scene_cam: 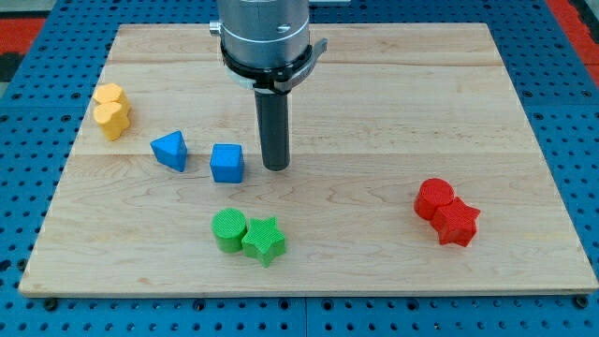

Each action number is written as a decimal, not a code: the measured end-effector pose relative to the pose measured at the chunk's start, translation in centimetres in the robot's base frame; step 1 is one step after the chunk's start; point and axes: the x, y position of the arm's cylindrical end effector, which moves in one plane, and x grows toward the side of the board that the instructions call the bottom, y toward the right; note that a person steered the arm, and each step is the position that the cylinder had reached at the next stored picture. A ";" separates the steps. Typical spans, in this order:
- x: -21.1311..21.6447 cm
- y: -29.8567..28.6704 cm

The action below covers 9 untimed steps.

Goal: Push the cube towards the top left

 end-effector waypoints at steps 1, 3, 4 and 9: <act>0.0 0.0; 0.0 -4.6; 0.1 -9.9; 5.6 -14.6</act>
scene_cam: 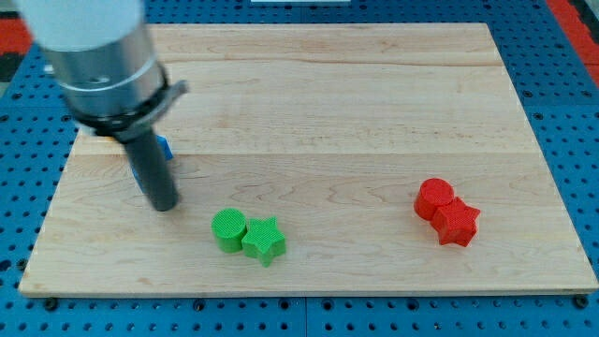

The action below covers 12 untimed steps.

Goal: Push the cube towards the top left

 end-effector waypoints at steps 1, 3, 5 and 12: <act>0.0 -2.6; 0.0 -6.4; -0.9 2.3; -26.7 4.9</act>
